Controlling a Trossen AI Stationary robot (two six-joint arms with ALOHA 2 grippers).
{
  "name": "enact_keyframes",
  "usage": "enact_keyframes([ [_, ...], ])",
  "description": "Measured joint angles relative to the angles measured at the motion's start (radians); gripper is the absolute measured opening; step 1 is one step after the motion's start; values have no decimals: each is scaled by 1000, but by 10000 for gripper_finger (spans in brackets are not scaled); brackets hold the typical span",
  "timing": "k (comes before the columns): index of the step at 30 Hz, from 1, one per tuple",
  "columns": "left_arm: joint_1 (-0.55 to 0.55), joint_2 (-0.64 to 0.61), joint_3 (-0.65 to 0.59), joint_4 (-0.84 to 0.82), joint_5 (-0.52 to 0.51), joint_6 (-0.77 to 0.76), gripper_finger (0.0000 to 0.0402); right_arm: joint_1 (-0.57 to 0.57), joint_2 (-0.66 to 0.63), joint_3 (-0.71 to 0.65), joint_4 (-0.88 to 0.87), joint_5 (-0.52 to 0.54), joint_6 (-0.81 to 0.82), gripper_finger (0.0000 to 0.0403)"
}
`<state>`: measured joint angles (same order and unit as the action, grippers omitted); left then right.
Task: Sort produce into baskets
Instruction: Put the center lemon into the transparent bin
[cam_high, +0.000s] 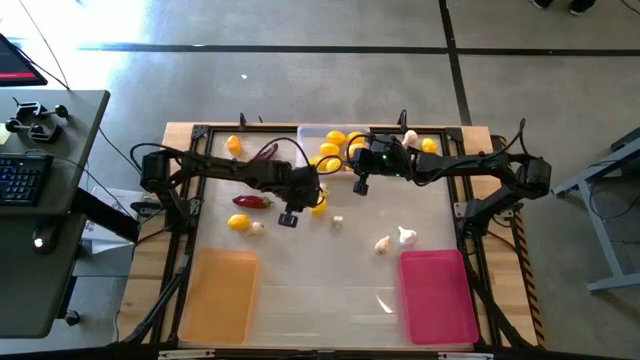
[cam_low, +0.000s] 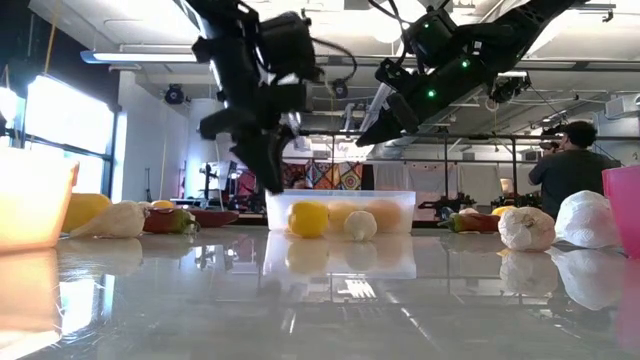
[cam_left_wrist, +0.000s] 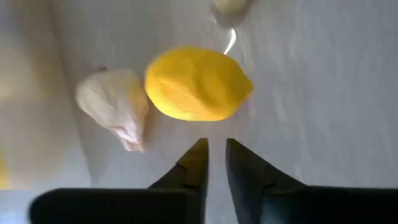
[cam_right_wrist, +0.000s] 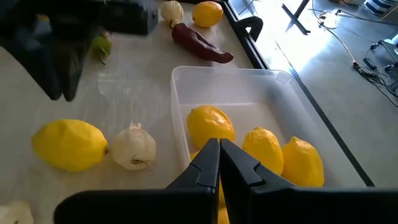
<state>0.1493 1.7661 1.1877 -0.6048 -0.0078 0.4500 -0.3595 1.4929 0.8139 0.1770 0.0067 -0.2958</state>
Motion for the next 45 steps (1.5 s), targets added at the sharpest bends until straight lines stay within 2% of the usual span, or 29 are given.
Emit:
enact_keyframes([
  [5, 11, -54, 20, -2, 0, -15, 3, 0, 0, 0, -13, 0, 18, 0],
  [11, 21, -82, 21, -44, 47, -72, 14, 0, 0, 0, -18, -8, 21, 0],
  [30, -43, -70, 21, 4, 39, 50, 160, 7, 0, 0, -30, -14, 54, 0],
  [32, -33, -70, 21, 5, 40, 53, 174, 6, 0, -16, 42, -48, 53, 0],
  [35, -21, -70, 21, 8, 45, 67, 194, -5, 0, -102, 277, -143, 51, 0],
  [38, -17, -70, 21, 27, 48, 99, 209, -44, -4, -181, 418, -159, 71, 0],
  [45, -35, -48, 19, 69, 50, 221, 218, -130, -58, -223, 412, -157, 101, 0],
])
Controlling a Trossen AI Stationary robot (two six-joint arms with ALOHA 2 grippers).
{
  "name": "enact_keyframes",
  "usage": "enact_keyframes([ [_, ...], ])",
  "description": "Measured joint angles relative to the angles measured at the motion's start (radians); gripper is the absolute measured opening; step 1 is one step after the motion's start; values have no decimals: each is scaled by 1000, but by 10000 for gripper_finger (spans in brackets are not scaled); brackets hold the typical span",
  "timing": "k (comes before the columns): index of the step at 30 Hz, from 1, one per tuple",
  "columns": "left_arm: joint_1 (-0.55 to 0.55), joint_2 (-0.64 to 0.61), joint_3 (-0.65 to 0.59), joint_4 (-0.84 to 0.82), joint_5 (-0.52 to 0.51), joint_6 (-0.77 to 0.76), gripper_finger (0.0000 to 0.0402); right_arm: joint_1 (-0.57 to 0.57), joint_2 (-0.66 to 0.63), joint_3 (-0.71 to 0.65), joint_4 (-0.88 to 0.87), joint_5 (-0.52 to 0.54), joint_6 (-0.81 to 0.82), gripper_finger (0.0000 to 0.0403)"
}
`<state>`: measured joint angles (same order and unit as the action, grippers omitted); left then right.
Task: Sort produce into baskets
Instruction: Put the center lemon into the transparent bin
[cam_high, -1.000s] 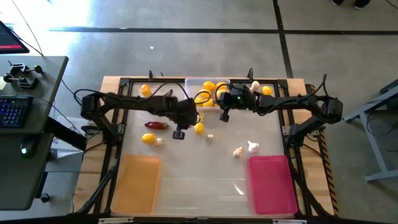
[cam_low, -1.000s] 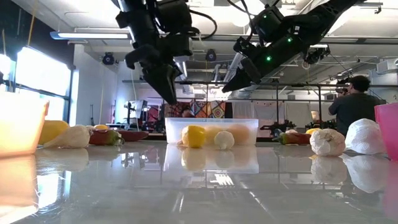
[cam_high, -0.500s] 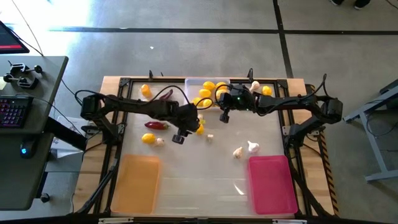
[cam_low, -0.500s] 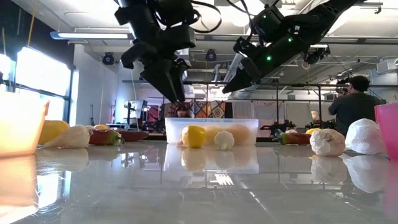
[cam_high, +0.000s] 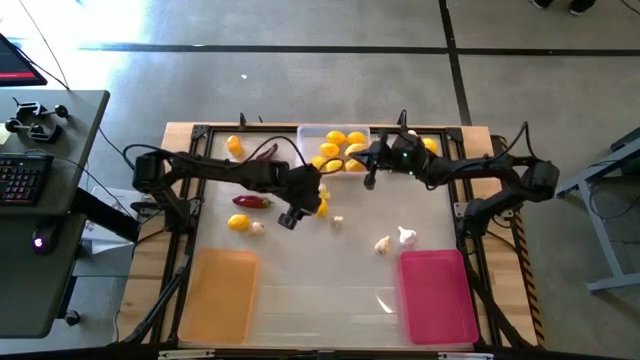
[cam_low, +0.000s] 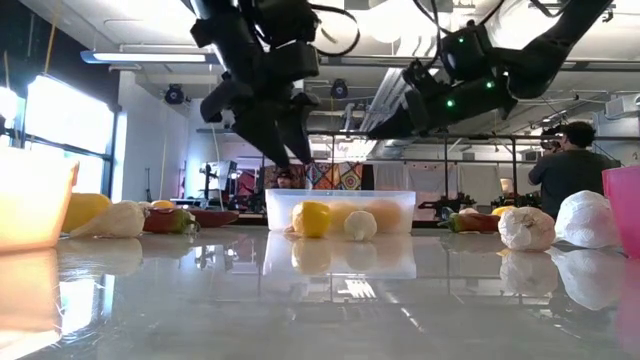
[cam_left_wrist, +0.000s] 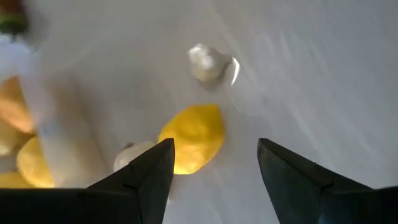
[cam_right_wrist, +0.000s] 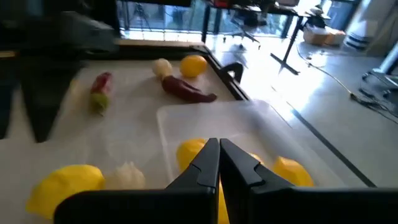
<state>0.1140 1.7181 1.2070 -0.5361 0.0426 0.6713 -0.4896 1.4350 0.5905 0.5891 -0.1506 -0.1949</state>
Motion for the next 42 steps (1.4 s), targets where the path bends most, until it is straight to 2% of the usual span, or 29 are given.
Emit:
enact_keyframes([
  [4, -6, 33, 1, 32, -2, 4, 218, -19, -1, 2, 3, 2, -34, 0],
  [11, -4, 106, 0, 64, -66, 44, 219, -53, -1, 3, 31, 0, -96, 0],
  [15, -3, 150, 0, 114, -104, 48, 225, -80, -1, 3, 39, -46, -102, 0],
  [21, 3, 188, 2, 147, -174, 84, 230, -110, -1, 3, 51, -53, -102, 0],
  [27, 10, 209, 5, 143, -181, 94, 229, -118, -1, 3, 52, -67, -102, 0],
  [36, -14, 188, 2, 97, -182, 77, 168, -118, -1, 3, 44, -67, -94, 0],
  [42, -12, 100, -2, 36, -166, -14, 137, -118, -1, 4, 37, -67, -94, 0],
])
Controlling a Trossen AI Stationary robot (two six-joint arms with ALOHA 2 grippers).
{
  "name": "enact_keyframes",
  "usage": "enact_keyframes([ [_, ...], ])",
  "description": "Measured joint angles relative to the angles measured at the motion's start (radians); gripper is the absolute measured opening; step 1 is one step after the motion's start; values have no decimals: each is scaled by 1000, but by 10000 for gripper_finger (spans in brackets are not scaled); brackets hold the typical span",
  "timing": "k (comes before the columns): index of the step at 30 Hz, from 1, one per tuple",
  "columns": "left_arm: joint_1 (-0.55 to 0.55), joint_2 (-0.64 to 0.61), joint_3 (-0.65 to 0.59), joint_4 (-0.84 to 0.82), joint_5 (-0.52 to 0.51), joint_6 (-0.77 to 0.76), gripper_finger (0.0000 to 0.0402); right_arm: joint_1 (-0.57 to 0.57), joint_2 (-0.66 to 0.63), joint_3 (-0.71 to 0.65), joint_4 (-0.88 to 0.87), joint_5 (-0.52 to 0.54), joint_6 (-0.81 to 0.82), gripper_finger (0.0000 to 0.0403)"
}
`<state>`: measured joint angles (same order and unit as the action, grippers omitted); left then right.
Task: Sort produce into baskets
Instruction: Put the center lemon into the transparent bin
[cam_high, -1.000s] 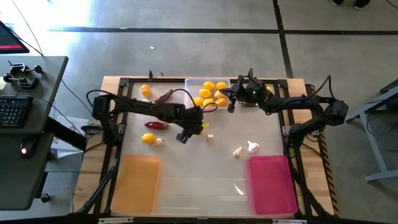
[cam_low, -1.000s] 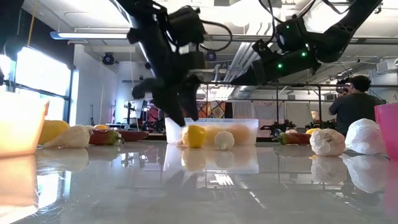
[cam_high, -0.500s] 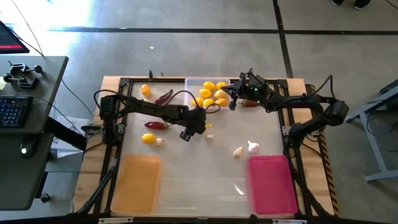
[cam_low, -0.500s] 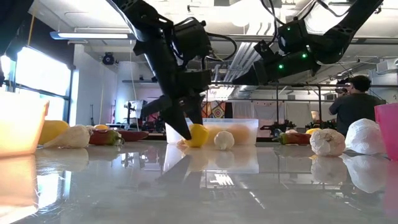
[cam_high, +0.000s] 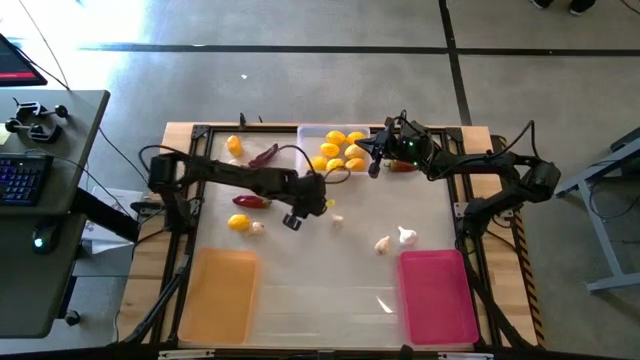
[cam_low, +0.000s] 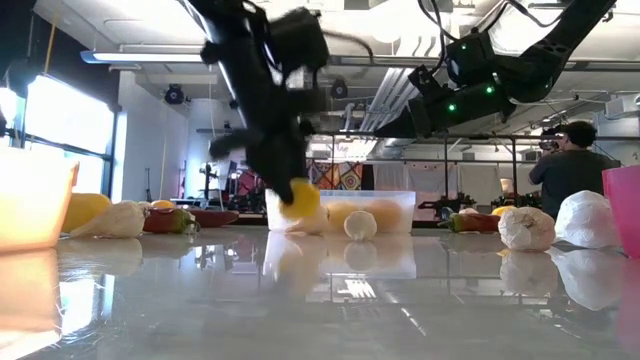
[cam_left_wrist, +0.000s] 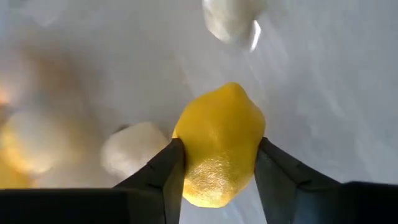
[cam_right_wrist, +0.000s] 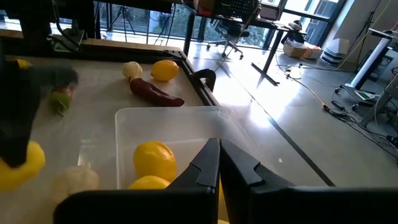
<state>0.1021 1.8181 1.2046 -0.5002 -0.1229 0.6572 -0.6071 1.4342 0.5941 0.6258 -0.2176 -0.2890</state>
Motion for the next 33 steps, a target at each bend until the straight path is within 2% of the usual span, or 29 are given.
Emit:
enact_keyframes([
  [6, 53, -123, 2, -4, -8, -89, 133, 0, 0, 0, -1, 0, 21, 0],
  [11, 187, -158, 3, 18, -72, -244, 132, 1, 0, 0, -9, 0, 48, 0],
  [16, 310, -103, 10, 142, -74, -289, 132, 1, 0, 0, -11, -1, 64, 0],
  [19, 362, -45, 70, 143, -71, -289, 131, 1, 0, 0, -21, -1, 64, 0],
  [28, 447, 174, 365, -85, -70, -227, 131, 1, 0, 0, -29, -2, 48, 0],
  [33, 470, 272, 467, -159, -100, -189, 131, 1, 0, 0, -34, -2, 37, 0],
])
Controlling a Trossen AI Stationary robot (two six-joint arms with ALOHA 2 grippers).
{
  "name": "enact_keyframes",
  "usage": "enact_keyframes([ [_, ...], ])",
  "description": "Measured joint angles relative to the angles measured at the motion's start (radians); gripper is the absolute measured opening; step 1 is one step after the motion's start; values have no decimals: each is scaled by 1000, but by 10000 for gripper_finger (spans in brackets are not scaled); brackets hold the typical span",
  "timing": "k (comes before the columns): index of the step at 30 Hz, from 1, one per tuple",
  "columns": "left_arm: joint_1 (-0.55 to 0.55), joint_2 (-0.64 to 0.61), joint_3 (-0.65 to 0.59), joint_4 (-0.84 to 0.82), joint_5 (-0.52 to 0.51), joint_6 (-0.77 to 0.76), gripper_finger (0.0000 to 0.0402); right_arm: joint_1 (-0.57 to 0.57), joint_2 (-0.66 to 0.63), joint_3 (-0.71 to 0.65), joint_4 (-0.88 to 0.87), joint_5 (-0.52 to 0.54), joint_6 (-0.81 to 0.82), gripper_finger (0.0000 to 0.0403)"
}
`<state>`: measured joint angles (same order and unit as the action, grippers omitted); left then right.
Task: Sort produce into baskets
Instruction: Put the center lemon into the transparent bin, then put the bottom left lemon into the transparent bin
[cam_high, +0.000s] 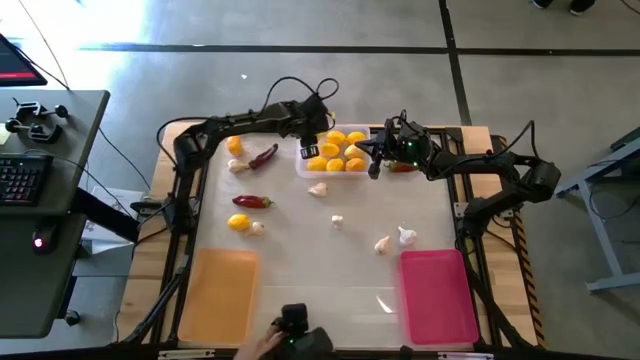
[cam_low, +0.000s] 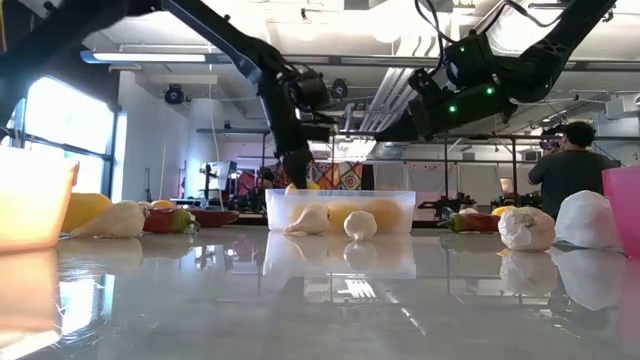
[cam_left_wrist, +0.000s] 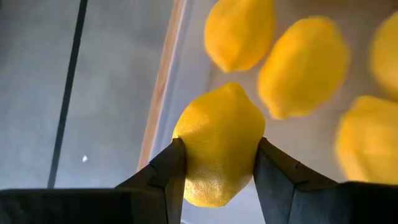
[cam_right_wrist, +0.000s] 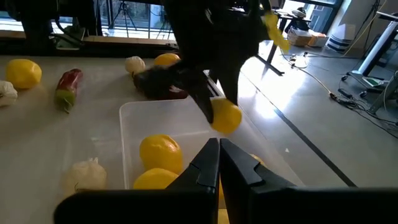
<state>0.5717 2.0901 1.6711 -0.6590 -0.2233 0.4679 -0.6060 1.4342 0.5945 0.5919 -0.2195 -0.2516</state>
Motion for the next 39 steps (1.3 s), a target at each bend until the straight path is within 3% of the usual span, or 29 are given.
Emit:
enact_keyframes([
  [11, 25, 45, 29, -26, 8, 34, 134, 0, 0, 0, -4, -1, 0, 0],
  [23, 24, 41, 29, -27, 38, 24, 219, 0, 0, 0, -4, -1, 0, 0],
  [33, 43, 41, 29, -24, 57, 29, 217, 0, 0, 0, -5, -1, -16, 0],
  [39, 36, 23, 29, -1, 40, 29, 163, 0, 0, 0, -5, -1, -16, 0],
])
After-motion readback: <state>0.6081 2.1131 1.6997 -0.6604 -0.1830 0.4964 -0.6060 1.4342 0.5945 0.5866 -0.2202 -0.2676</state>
